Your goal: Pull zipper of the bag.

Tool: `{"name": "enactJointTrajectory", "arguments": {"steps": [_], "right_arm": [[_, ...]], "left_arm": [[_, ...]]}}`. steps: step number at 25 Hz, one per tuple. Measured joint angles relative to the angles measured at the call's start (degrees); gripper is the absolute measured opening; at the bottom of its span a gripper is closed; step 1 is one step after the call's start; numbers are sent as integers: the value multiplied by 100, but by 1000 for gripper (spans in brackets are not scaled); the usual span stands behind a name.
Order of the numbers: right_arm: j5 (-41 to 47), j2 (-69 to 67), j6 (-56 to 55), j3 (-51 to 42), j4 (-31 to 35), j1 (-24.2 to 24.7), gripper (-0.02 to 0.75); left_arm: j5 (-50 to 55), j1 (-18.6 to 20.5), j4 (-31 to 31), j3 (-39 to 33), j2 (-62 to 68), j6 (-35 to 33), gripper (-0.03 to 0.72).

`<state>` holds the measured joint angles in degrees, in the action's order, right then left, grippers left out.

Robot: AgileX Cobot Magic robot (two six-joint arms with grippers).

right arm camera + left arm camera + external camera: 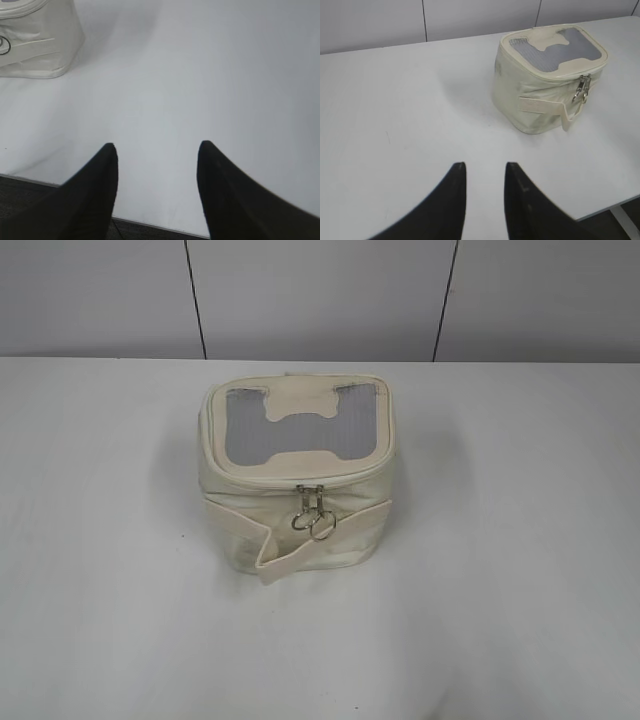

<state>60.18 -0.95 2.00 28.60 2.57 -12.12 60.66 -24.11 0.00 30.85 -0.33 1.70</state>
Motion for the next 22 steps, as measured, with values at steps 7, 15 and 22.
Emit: {"name": "enactJointTrajectory", "arguments": {"steps": [7,15,22], "right_arm": [[-2,0,0,0,0,74,405],[-18,95,-5,0,-4,1108,403],[-26,134,-11,0,-6,1248,403]], "left_arm": [[0,177,0,0,0,0,209],[-21,1779,0,0,0,0,209],[-40,1858,0,0,0,0,209]]}}
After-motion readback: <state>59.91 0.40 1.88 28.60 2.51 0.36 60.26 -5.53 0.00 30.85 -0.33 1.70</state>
